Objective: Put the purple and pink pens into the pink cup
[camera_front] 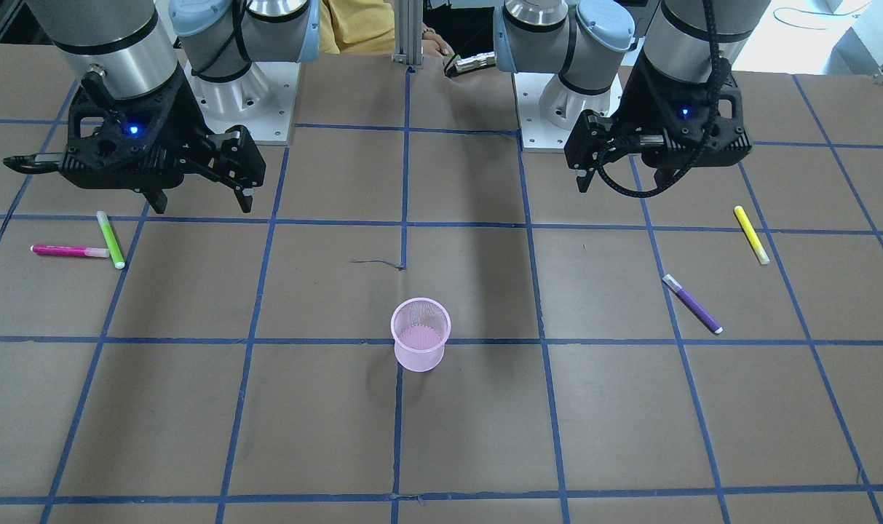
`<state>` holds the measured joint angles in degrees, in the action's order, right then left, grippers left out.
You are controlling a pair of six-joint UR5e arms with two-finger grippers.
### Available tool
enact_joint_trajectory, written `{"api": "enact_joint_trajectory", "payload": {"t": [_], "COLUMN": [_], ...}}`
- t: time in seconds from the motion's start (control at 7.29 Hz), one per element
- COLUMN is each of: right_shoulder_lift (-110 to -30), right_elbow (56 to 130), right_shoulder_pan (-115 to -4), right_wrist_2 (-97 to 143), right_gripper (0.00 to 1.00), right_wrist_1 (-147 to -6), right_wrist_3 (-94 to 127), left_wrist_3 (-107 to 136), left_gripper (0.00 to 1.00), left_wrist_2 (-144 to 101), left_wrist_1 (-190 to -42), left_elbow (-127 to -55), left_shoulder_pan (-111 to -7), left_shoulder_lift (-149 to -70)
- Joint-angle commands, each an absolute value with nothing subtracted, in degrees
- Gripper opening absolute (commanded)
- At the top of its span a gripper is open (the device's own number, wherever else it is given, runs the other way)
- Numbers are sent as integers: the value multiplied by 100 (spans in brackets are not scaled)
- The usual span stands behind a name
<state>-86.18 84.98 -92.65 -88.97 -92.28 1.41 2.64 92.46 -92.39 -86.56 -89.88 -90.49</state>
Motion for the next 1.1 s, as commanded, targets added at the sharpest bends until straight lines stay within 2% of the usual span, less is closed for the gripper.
{"api": "enact_joint_trajectory", "payload": {"t": [0.0, 0.55, 0.96], "right_shoulder_lift": [-8613, -8596, -8911], "right_elbow": [8499, 8473, 8438], "right_shoulder_pan": [-9272, -9159, -7758], "right_wrist_2": [-8886, -8816, -8903], "right_gripper": [100, 100, 100], "right_wrist_1": [-9237, -9263, -8643], "right_wrist_3": [141, 71, -2677], "left_wrist_3": [272, 272, 272], "left_gripper": [100, 100, 100], "left_wrist_2": [9299, 9334, 9325], "left_wrist_1": [-9194, -9176, -9176], "left_elbow": [-8622, -8675, -8675], "left_shoulder_pan": [-9009, -9018, -8974], "left_shoulder_lift": [-9009, -9027, -9097]}}
